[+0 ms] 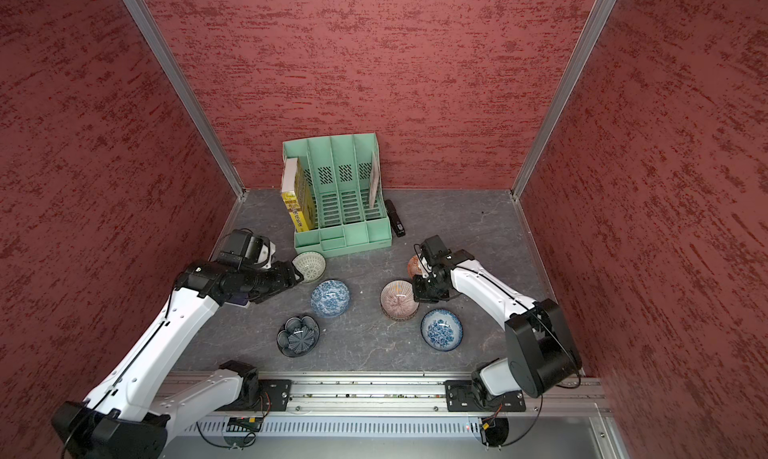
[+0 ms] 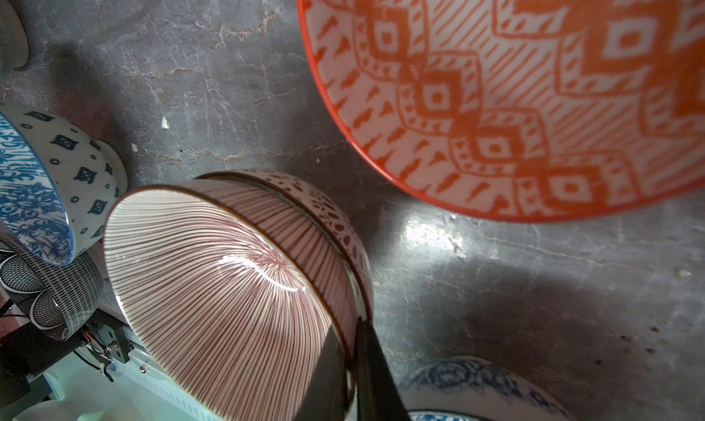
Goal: Stack the bowls
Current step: Place the bowl on the bowl.
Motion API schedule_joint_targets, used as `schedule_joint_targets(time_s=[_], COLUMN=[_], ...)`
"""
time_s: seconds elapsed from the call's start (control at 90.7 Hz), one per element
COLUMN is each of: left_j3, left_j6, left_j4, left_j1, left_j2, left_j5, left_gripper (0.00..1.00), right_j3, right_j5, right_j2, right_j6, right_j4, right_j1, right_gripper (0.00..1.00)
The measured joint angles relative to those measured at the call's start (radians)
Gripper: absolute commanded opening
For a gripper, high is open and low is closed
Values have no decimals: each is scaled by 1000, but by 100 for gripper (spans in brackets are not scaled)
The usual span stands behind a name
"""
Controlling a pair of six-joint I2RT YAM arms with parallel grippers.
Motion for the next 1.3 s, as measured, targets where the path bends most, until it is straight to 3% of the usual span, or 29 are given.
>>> schedule_joint_targets(time_s=[1.3], left_j3=[-8], left_j6=[0], left_j4=[7], left_j1=[0], left_j2=[13], left_j5=[5], left_gripper=[79], right_j3=[-5], right_j5=[0], right_j2=[18], right_j6=[0], right_j4=[13], right_j1=[17], right_gripper=[0])
